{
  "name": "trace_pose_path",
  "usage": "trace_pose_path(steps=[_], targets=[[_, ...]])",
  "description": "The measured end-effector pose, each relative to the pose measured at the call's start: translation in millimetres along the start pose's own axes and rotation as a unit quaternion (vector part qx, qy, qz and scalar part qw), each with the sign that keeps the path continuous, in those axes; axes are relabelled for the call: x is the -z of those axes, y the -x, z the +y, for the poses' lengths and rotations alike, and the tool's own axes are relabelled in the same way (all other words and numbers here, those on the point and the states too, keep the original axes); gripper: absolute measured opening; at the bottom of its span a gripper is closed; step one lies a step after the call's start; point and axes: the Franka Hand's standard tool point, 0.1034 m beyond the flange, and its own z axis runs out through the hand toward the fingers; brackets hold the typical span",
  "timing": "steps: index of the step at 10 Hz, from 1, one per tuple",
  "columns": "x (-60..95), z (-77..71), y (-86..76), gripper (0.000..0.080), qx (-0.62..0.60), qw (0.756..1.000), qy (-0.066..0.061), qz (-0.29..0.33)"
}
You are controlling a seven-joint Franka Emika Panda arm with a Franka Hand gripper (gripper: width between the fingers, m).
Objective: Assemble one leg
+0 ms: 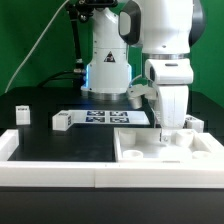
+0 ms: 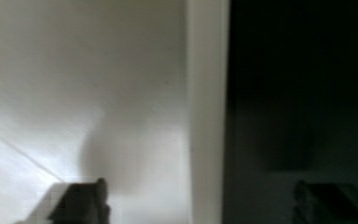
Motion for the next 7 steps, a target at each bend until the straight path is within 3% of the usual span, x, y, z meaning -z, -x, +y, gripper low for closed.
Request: trace_pose_path(steps=[2, 5, 6, 7], targets=[[0.0, 0.0, 0.2, 0.0643, 0.000, 1.000, 0.000, 0.000], [0.5, 0.2, 0.5, 0.0648, -0.001, 1.000, 0.000, 0.000], [8.3, 0.0, 1.0, 0.0649, -0.021, 1.000, -0.005, -0.005], [24.1, 0.4, -1.5, 0.0649, -0.039, 0.999, -0.001, -0.010]])
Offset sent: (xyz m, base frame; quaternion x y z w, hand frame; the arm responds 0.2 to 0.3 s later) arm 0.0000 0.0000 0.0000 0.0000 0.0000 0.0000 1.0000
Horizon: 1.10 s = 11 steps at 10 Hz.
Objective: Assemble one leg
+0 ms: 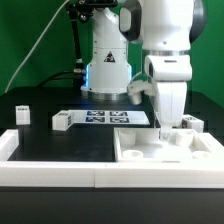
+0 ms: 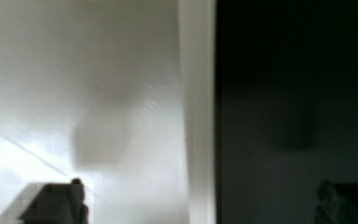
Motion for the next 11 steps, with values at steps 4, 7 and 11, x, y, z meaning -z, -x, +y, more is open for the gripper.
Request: trace_pose_path(steps=[4, 7, 11], targets=[[27.6, -14.3, -8.9, 0.0649, -0.096, 0.995, 0.013, -0.002], [26.6, -14.5, -9.0, 0.0649, -0.180, 0.984, 0.011, 0.000], [21.5, -30.3, -33.7, 0.0649, -0.429, 0.903, 0.007, 0.012]])
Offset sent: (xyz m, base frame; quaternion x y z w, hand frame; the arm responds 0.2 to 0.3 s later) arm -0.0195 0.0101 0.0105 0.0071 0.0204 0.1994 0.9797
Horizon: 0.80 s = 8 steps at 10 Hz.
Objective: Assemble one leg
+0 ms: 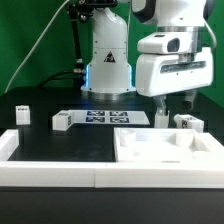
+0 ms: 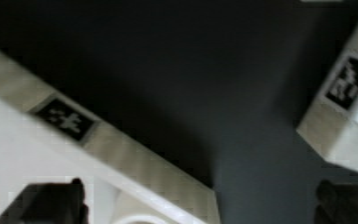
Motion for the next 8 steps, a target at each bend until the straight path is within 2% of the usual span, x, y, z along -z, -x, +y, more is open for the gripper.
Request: trace_pose_path(steps=[3, 4, 8], targets=[[-6.7, -32.3, -11.2, 0.0649, -0.153, 0.988, -0.012, 0.004], [-7.7, -39.7, -13.5, 0.0649, -0.166, 0.986, -0.015, 0.003], [-9.0, -41.2, -7.5, 0.0649, -0.161, 0.986, -0.018, -0.034]])
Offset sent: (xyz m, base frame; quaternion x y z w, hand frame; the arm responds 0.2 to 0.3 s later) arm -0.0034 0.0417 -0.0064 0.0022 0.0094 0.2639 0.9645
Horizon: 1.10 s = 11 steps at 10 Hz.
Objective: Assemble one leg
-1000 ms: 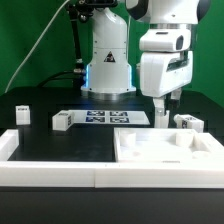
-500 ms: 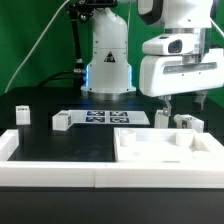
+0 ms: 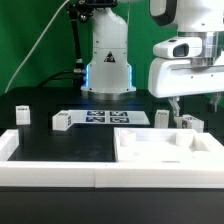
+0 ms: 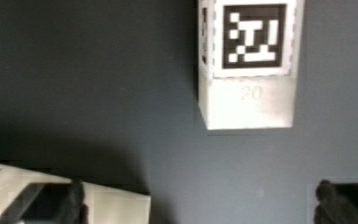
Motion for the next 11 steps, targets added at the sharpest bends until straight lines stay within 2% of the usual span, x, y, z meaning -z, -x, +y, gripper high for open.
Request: trace_pose_path(steps=[1, 3, 4, 6, 9, 11], targets=[[-1.3, -3.1, 5.8, 0.0649, 0.003, 0.999, 0.003, -0.044], [-4.6, -8.9, 4.5, 0.0649, 0.008, 0.994, 0.006, -0.112], [-3.8, -10.7, 9.1, 0.0649, 0.010, 0.986, 0.008, -0.166], [-5.0, -11.8, 6.0, 0.0649, 0.010, 0.968, 0.009, -0.252], [-15.1, -12.9, 14.6, 0.0649, 0.011, 0.927, 0.011, -0.376], [-28.1, -13.6, 15.3, 0.0649, 0.007, 0.902, 0.011, -0.431]])
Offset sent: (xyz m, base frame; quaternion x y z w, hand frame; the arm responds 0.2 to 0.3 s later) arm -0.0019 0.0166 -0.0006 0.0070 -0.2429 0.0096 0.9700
